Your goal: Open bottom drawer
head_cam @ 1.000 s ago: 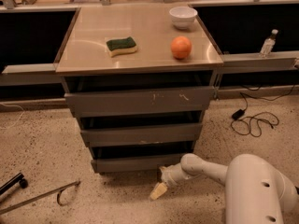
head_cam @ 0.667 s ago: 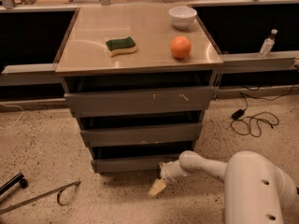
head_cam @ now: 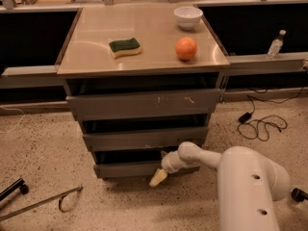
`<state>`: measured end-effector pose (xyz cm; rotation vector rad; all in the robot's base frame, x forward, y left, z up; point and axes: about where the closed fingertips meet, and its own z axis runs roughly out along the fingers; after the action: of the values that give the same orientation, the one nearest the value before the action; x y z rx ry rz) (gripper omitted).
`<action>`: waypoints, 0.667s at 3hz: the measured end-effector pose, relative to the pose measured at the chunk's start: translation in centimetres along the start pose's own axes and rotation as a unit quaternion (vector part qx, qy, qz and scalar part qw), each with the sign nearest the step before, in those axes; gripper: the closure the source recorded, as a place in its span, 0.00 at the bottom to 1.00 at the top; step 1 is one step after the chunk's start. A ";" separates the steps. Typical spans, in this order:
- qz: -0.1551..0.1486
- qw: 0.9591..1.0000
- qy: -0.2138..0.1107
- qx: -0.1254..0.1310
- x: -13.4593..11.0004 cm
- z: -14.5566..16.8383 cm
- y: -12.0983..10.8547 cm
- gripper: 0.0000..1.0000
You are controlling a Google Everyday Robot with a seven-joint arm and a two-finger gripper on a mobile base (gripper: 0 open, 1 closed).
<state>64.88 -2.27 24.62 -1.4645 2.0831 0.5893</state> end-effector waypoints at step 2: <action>0.016 0.999 0.031 -0.011 1.6 4.4 -4.4 0.00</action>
Offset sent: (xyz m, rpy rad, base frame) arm 0.0718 -0.0091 -0.0835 -0.0660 0.1151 -0.0352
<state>69.29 -2.16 19.98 -1.4817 2.1581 0.5887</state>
